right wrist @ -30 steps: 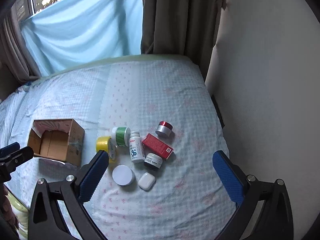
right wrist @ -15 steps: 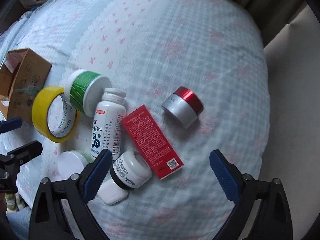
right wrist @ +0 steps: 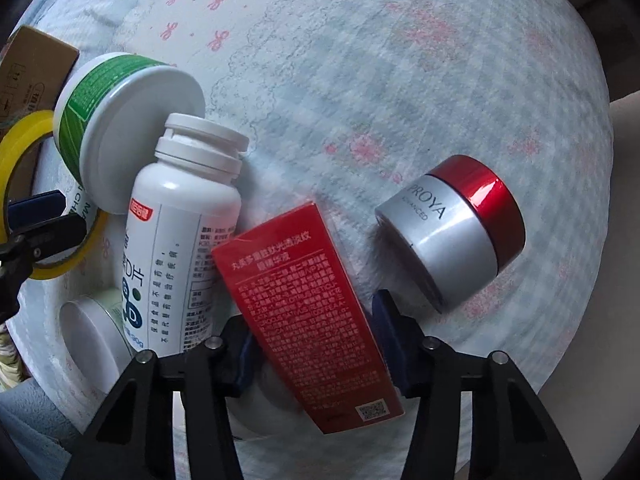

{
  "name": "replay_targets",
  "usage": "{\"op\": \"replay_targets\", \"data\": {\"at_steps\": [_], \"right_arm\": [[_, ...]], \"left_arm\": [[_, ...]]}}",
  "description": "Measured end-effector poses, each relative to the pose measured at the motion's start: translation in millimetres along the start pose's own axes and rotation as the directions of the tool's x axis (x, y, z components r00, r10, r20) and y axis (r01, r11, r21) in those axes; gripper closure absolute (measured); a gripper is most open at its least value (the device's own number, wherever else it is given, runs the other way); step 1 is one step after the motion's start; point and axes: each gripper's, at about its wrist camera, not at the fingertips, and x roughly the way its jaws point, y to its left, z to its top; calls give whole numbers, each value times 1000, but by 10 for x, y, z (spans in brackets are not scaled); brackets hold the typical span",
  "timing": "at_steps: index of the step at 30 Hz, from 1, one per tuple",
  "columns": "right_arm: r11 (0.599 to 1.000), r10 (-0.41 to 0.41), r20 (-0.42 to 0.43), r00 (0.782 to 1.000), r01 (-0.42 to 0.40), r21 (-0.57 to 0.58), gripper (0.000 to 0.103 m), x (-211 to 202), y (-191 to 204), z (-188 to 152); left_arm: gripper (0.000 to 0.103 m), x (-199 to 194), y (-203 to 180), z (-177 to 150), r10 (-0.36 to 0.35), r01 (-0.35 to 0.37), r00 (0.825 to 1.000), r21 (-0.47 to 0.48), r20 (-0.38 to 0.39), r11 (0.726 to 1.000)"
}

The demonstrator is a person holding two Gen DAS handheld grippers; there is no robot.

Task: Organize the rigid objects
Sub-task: 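Grasp the yellow tape roll with the left tool while the right tool grasps the red box, then carry tape and red box into the cardboard box and open both tools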

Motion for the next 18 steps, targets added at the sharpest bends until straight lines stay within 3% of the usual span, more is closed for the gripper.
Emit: {"op": "replay_targets", "data": {"at_steps": [7,18], "right_arm": [[999,-15,2,1000,15,46,56,71,55,0],[985,-25,54,998,16,170,65,-575,-42,-258]], "left_arm": [[65,-110,11,11,25,-27,999,46,34,999],[66,-920,141,-157,-37,20,983,93,179,995]]}}
